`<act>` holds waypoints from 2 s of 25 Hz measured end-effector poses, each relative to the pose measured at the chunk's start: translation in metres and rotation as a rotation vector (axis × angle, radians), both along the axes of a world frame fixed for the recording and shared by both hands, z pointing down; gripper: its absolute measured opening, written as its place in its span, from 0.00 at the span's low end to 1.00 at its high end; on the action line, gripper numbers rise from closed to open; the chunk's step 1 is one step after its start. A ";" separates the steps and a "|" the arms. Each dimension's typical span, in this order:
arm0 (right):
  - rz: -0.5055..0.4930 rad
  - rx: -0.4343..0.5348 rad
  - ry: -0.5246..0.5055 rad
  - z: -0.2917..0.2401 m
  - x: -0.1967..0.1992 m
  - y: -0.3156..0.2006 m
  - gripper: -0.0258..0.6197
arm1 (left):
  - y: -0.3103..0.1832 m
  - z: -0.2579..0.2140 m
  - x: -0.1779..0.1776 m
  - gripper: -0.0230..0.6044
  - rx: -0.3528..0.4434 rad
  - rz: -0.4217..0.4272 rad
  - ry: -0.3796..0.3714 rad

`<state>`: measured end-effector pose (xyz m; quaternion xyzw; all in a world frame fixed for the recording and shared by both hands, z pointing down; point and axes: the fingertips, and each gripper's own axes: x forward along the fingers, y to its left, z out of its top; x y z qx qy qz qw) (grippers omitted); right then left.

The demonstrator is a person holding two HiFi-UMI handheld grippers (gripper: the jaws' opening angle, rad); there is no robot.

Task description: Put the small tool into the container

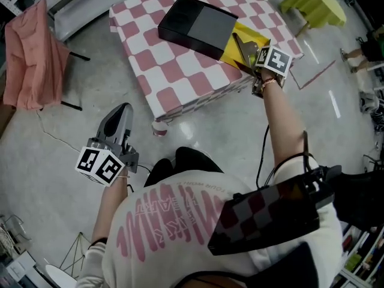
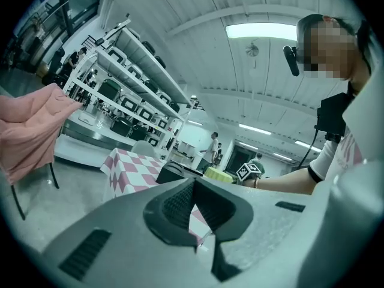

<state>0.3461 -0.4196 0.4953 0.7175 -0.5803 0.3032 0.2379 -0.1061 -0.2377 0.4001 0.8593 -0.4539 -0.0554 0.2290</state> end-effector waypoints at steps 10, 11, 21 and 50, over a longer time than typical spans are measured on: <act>0.100 0.356 -0.305 -0.091 -0.043 0.104 0.08 | 0.027 -0.055 0.003 0.05 0.114 0.140 0.065; 0.098 0.393 -0.325 -0.102 -0.048 0.117 0.08 | 0.032 -0.060 0.003 0.05 0.123 0.151 0.073; -0.039 0.648 -0.293 -0.215 -0.119 0.246 0.05 | 0.075 -0.103 -0.005 0.05 0.175 0.223 0.107; -0.054 0.619 -0.181 -0.202 -0.199 0.444 0.05 | 0.216 -0.105 -0.038 0.05 0.184 0.321 0.155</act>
